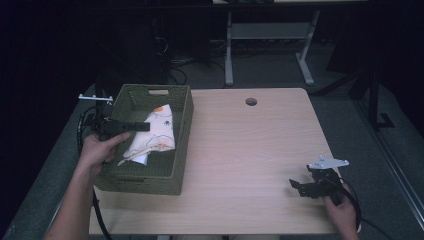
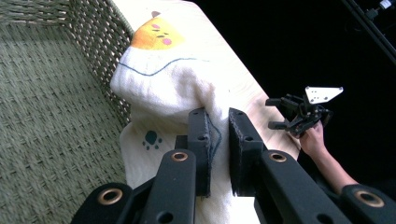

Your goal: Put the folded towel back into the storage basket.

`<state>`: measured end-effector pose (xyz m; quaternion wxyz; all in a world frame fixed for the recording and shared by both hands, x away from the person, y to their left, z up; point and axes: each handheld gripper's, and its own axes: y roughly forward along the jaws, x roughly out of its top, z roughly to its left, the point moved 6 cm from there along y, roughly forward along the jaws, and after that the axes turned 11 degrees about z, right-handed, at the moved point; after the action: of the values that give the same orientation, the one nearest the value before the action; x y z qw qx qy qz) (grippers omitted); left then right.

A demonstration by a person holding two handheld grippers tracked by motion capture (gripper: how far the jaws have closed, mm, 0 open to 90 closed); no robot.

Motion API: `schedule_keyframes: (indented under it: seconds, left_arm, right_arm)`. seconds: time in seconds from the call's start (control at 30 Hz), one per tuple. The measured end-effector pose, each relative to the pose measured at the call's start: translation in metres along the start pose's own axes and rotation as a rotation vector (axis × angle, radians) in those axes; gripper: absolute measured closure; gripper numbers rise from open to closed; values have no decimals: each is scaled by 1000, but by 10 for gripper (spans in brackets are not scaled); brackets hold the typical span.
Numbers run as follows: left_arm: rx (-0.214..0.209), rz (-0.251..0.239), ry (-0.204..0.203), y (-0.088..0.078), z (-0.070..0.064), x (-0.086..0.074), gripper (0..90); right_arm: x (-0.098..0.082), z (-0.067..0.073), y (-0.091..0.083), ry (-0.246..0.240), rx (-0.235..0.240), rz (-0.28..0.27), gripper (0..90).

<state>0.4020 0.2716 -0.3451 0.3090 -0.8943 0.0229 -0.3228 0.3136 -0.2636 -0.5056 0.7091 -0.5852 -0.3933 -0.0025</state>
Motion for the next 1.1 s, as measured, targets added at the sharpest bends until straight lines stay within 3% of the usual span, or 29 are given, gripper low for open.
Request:
schedule_keyframes:
  seconds: [0.67,0.8,0.93,1.1]
  left_arm:
    - [34,67,-21,-3,40,-3,811]
    - [40,61,-21,-4,45,-2,810]
    - [49,68,-11,-2,47,-1,810]
    - [96,96,29,0,48,7,798]
  right_arm:
    - [-2,1,3,8,-13,25,139]
    - [-2,1,4,11,-14,24,139]
    - [-2,1,4,13,-19,24,139]
    - [-2,1,5,13,-21,29,139]
